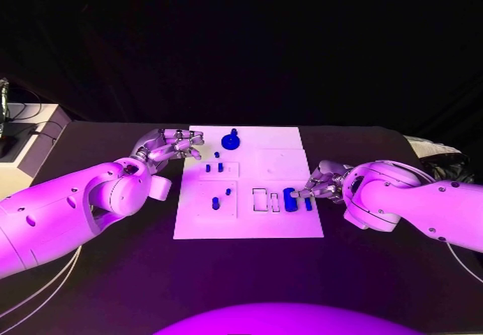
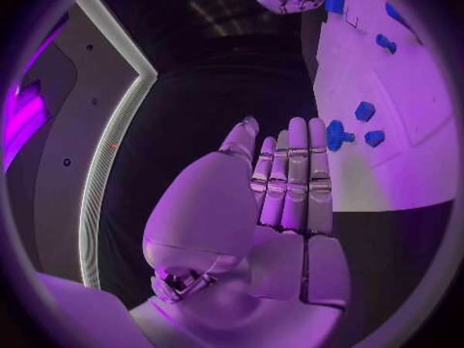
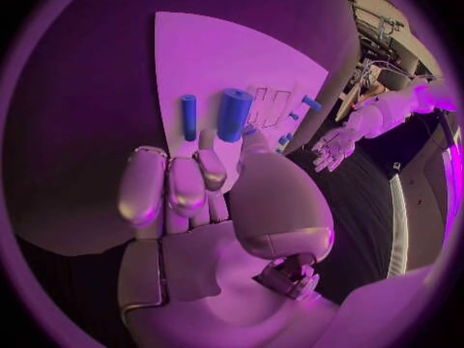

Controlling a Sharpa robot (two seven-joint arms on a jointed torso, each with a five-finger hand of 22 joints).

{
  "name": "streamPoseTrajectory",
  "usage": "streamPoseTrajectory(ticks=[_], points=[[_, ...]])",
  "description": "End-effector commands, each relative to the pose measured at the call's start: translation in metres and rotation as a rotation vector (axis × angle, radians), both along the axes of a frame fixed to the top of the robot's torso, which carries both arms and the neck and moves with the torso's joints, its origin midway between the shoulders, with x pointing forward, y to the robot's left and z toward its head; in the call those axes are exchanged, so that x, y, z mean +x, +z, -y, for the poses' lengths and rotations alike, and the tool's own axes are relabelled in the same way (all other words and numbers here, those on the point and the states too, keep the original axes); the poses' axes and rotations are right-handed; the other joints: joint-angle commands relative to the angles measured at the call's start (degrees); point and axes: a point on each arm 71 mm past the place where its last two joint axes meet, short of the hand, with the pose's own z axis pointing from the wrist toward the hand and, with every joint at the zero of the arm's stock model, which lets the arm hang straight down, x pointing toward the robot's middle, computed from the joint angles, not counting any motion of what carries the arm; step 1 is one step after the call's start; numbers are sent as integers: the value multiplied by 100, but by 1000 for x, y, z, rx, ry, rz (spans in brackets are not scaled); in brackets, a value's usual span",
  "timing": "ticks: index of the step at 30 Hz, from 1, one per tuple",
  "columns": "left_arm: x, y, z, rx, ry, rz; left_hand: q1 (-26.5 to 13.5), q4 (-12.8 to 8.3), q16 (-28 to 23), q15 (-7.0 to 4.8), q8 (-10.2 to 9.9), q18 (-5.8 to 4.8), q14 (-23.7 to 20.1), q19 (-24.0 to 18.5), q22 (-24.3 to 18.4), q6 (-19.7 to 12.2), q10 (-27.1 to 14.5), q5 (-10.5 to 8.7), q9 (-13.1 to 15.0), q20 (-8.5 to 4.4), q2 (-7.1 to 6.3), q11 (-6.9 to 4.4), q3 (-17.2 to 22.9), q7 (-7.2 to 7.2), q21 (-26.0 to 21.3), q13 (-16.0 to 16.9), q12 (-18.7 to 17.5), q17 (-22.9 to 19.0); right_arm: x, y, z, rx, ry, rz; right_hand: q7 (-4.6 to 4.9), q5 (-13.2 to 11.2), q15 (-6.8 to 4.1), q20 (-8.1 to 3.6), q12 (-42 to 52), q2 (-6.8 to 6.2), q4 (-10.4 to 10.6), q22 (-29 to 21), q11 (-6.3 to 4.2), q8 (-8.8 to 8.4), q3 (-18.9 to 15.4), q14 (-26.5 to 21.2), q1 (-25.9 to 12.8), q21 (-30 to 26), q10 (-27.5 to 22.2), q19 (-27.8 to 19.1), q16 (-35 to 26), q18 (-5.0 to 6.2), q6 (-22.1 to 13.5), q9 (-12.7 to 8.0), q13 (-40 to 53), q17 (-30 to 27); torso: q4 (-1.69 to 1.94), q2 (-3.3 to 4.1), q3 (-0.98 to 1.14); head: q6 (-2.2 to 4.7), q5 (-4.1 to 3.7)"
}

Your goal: Assemble the parts on the task board

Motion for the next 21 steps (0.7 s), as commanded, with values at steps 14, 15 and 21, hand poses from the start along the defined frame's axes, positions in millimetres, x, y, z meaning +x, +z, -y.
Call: streamPoseTrajectory(ticks=[14,15,21], points=[[0,0,0,-8,-11,1,-7,54,13,5,-11,-67,-15,13,3,7,-55,-24,5,-19,-19,36,-6,4,-41,4,-11,5,-1,-11,-12,-39,35,-90,-64,-44,-11,-19,-77,-233,253,871,-16,-29,166,40,-262,124,37,252,-16,-122,56,161,212,72,22,28,-23,-48,6],[0,0,-1,-8,-11,0,-7,54,13,5,-11,-67,-15,13,3,7,-55,-24,5,-19,-19,36,-6,4,-41,4,-11,5,-1,-12,-13,-40,39,-96,-62,-48,-7,-20,-79,-239,253,870,-18,-28,163,40,-268,120,36,251,-17,-121,58,163,211,72,19,25,-23,-53,7],[0,0,-1,-8,-11,-2,-16,62,11,11,-15,-64,-19,19,-10,-25,-77,-23,3,-12,-23,44,-24,25,-59,4,-2,2,0,-18,-16,-41,42,-114,-62,-54,-6,-19,-90,-267,222,872,-17,-27,173,39,-250,132,30,246,-16,-124,56,181,211,84,23,26,-24,-93,5]])
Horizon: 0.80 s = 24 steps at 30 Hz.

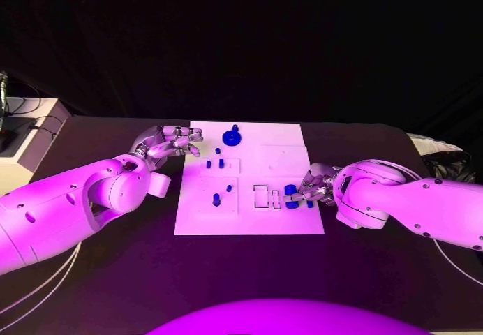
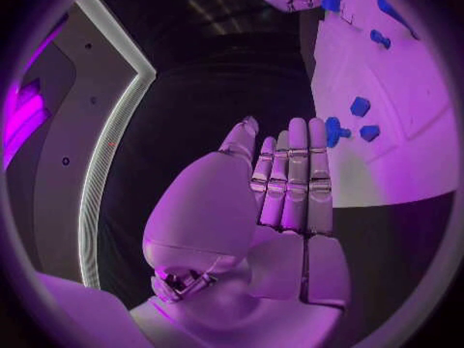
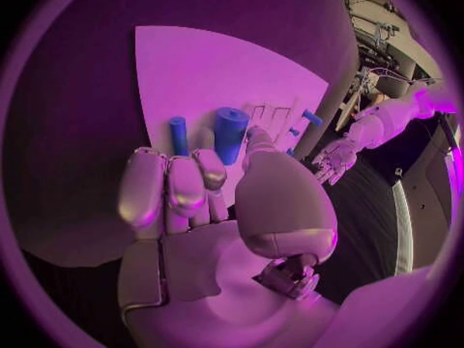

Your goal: Assemble the parts on the task board

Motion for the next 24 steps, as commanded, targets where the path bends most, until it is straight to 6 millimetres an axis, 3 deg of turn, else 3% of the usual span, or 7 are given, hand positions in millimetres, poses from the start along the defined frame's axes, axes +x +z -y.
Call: streamPoseTrajectory(ticks=[1,7,13,16,17,21,24], points=[[0,1,2,-12,-16,1,-15,45,11,12,-13,-64,-18,21,-11,-29,-40,-24,5,-11,-23,5,-9,31,-39,4,-1,2,-1,-6,-1,-21,3,-48,-17,-21,-6,-20,-30,-30,-18,867,-17,-4,19,40,-28,18,25,246,-16,-38,10,7,208,4,4,0,3,-27,7],[0,1,1,-11,-14,0,-19,51,9,14,-10,-62,-22,26,-19,-27,-46,-23,5,-7,-18,4,-19,27,-50,5,11,0,0,-12,-3,-25,-2,-55,-20,-23,-7,-21,-37,-22,-52,868,-19,6,17,41,-3,26,22,244,-20,-40,10,33,207,11,1,-3,0,-35,22],[0,0,1,-11,-13,0,-19,51,9,14,-10,-62,-22,26,-19,-27,-46,-23,5,-7,-18,4,-19,27,-50,5,11,0,2,-14,-2,-32,-10,-47,-20,202,-10,-25,-48,382,-475,870,-23,23,-190,47,51,40,22,242,-33,-43,-2,101,203,34,-5,-12,2,-58,51],[0,0,0,-10,-12,-1,-19,51,9,14,-10,-62,-22,26,-19,-27,-46,-23,5,-7,-18,4,-19,27,-50,5,11,0,2,-14,-1,-30,-16,-31,-26,631,-13,-28,-45,522,-701,871,-25,29,-240,45,149,44,25,241,-39,-45,6,113,204,32,-11,-14,3,-56,63],[0,0,0,-10,-12,-1,-19,51,9,14,-10,-62,-22,26,-19,-27,-46,-23,5,-7,-18,4,-19,27,-50,5,11,0,3,-13,-1,-28,-18,-25,-28,930,-15,-31,-50,546,-789,869,-27,31,-250,45,202,37,23,239,-42,-45,12,115,202,32,-14,-14,3,-56,64],[0,0,0,-10,-13,-2,-13,59,11,14,-10,-58,-22,36,-31,-27,-60,-23,5,-3,-3,6,-29,28,-69,4,27,-3,2,-12,-1,-7,-31,-13,-59,1372,-36,-40,-59,763,-1037,874,-57,33,-162,48,414,55,27,241,-45,-51,30,116,196,36,-10,-13,2,-50,58],[0,0,0,-10,-13,-3,-13,59,11,14,-10,-58,-22,36,-31,-27,-60,-23,5,-3,-3,6,-29,28,-69,4,27,-3,1,-12,-1,21,-47,-18,-86,1056,-56,-58,-66,869,-1206,877,-74,14,82,49,563,71,30,241,-47,-59,29,97,194,40,-9,-12,4,-42,56]])
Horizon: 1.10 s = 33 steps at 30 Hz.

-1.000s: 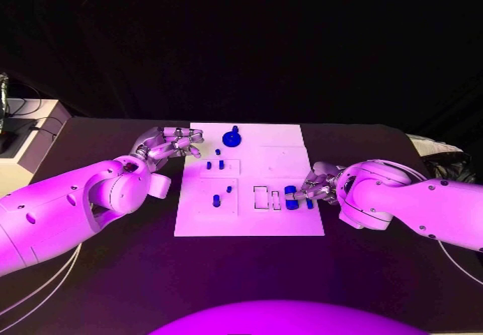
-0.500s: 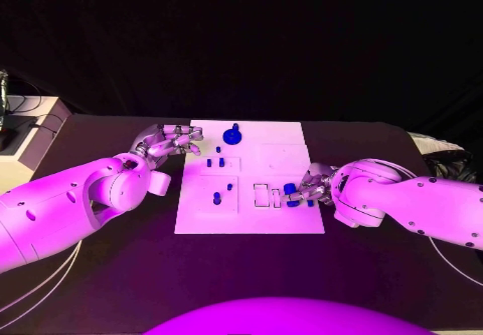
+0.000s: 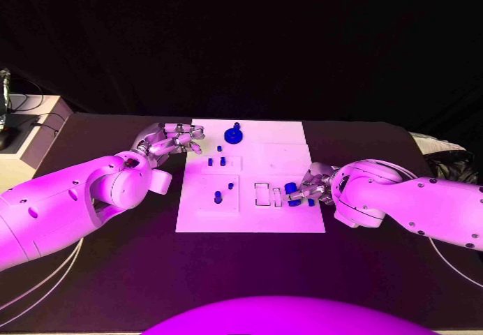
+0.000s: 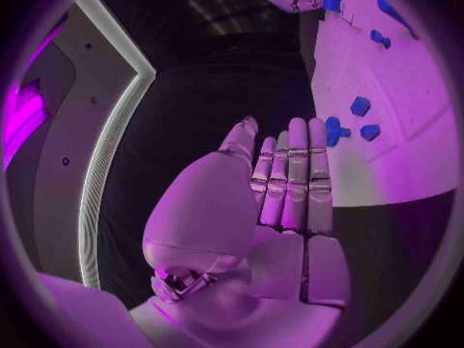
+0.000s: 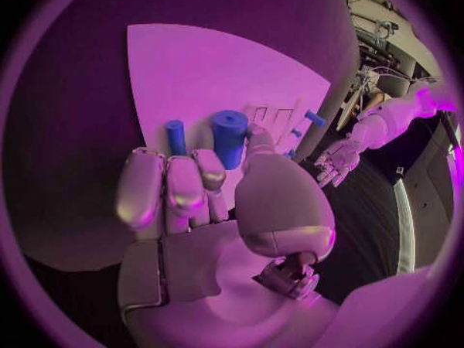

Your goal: Assemble the parts on the task board

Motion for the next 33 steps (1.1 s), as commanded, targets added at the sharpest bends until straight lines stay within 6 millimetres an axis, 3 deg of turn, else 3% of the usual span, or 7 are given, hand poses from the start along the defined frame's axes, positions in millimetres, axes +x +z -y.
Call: streamPoseTrajectory(ticks=[1,4,9,16,20,33], points=[[0,0,2,-12,-15,0,-13,28,11,14,-10,-58,-22,37,-5,-27,-39,-23,5,-3,-3,-15,2,28,-20,4,27,-3,-3,-4,3,21,-41,-11,-68,-235,-43,-47,-24,375,-405,882,-43,-25,658,27,448,38,3,261,-24,-56,1,-49,197,14,1,-1,0,12,-5],[0,0,2,-11,-14,-1,-13,29,12,14,-10,-57,-22,38,-6,-27,-42,-23,5,-3,-2,-14,0,29,-22,4,28,-3,-5,-2,3,49,-53,-17,-56,-176,-49,-58,-41,215,-496,883,-54,-30,1219,27,284,50,8,261,-36,-65,27,-67,199,15,2,-7,-3,16,-1],[0,0,1,-9,-12,-2,-13,32,14,15,-9,-57,-23,43,-7,-26,-50,-22,6,-2,0,-13,-4,31,-26,4,30,-3,-6,11,0,105,-75,-5,-74,-271,-50,-61,-49,92,-669,887,-65,-16,1650,30,158,74,18,259,-43,-69,48,-55,206,21,1,-7,-5,36,8],[0,0,2,-10,-13,-4,1,32,16,17,-9,-57,-29,41,-5,-19,-54,-22,6,-2,7,-12,-5,32,-34,4,36,-4,-5,31,-10,162,-80,13,-76,-396,-50,-63,-120,72,-750,892,-66,-44,1692,27,73,95,7,258,-76,-75,86,-76,174,-4,8,-5,-13,50,-10],[0,-1,2,-9,-12,-5,4,33,14,21,-7,-63,-47,27,-5,-11,-56,-22,6,3,5,-10,-9,30,-44,3,38,-5,-5,34,-18,181,-71,1,-76,-425,-50,-63,-133,64,-775,892,-66,-50,1696,27,78,94,2,255,-77,-75,91,-79,169,-2,6,7,-3,59,-7],[0,-1,3,-9,-15,-8,4,36,28,29,-9,-71,-81,7,-3,-16,-70,-22,6,9,3,-5,-23,34,-63,4,40,-2,-3,18,-49,185,-27,-84,-62,-491,-42,-55,-212,50,-831,891,-55,-91,1659,24,41,91,-33,244,-96,-77,96,-101,138,-1,13,9,-7,12,30]])
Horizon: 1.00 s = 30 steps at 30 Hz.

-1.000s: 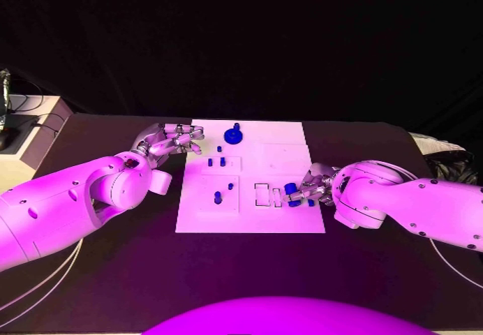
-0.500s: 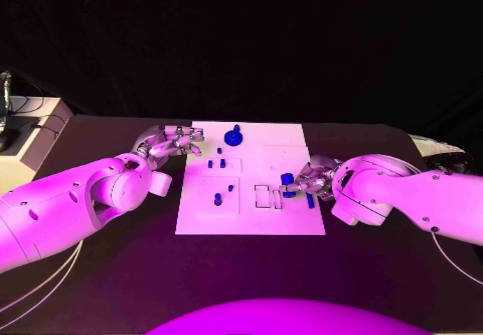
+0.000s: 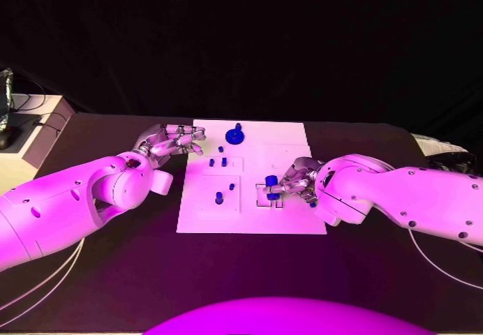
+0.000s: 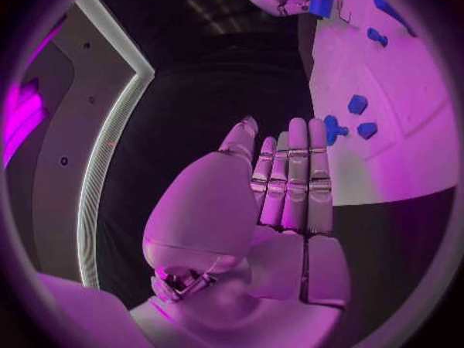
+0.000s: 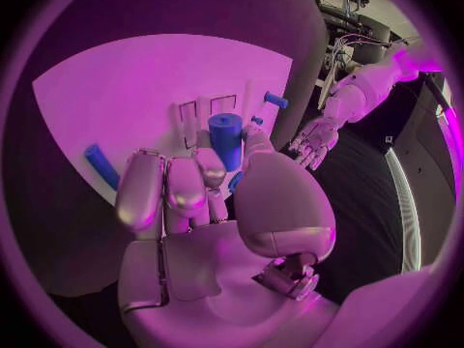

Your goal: Assemble the parts on the task board

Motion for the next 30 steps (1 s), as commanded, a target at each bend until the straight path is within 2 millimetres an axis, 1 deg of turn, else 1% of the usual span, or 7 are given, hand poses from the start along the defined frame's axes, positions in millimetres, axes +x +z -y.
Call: streamPoseTrajectory(ticks=[1,9,18,23,28,29,30], points=[[0,1,3,-12,-17,0,3,22,29,-12,-9,-72,-40,7,-4,-16,-29,-22,6,9,3,-4,-8,35,-20,4,40,-2,-1,-6,-4,0,11,-45,-38,-47,-20,-19,-42,62,-1011,894,5,-13,949,4,13,31,-34,249,-19,-78,72,3,131,3,6,-2,-3,-15,3],[0,0,2,-10,-15,-2,3,23,36,-9,-11,-74,-51,1,-2,-23,-35,-24,5,12,1,-3,-15,37,-27,4,41,-2,-3,-12,-10,-12,27,-50,-36,-67,-17,-16,-53,55,-992,893,8,-15,913,1,-17,28,-39,247,-30,-77,76,2,124,-5,-13,3,4,-25,33],[0,0,2,-10,-15,-3,3,23,36,-9,-11,-74,-51,1,-2,-23,-35,-24,5,12,1,-3,-15,37,-27,4,41,-2,0,-13,-10,-32,29,-37,-32,-74,-15,-14,-61,53,-952,894,11,-18,868,1,-50,32,-43,247,-39,-78,75,1,117,-7,-5,0,5,-36,46],[0,0,2,-9,-14,-4,-1,27,48,-6,-11,-75,-61,1,1,-34,-45,-24,5,13,0,1,-28,45,-37,4,45,-4,1,-15,-11,-41,36,-36,-19,-269,-6,-6,-79,-7,-865,894,22,-21,769,2,-107,29,-57,244,-41,-76,73,1,104,4,0,7,8,-46,56],[0,0,1,-8,-12,-5,-5,29,51,-4,-12,-75,-63,2,1,-47,-52,-24,5,15,-4,4,-36,53,-42,4,46,-6,1,-15,-12,-44,42,-35,-2,-553,6,4,-110,-138,-730,891,37,-26,690,0,-171,18,-72,239,-53,-73,75,-4,82,5,-6,5,8,-62,65],[0,0,1,-8,-12,-5,-6,29,51,-4,-12,-74,-63,3,1,-51,-55,-23,5,15,-6,6,-38,55,-43,4,46,-6,1,-15,-12,-45,43,-33,8,-820,17,10,-123,-280,-584,890,45,-27,718,1,-217,9,-78,237,-57,-70,79,-6,72,7,-7,4,6,-66,68],[0,0,1,-8,-12,-5,-6,29,51,-4,-12,-74,-63,3,1,-51,-55,-23,5,15,-6,6,-38,55,-43,4,46,-6,1,-15,-12,-46,44,-32,8,-827,23,16,-121,-345,-490,891,42,-28,801,3,-183,10,-77,237,-56,-69,81,-8,68,12,-9,5,5,-67,71]])
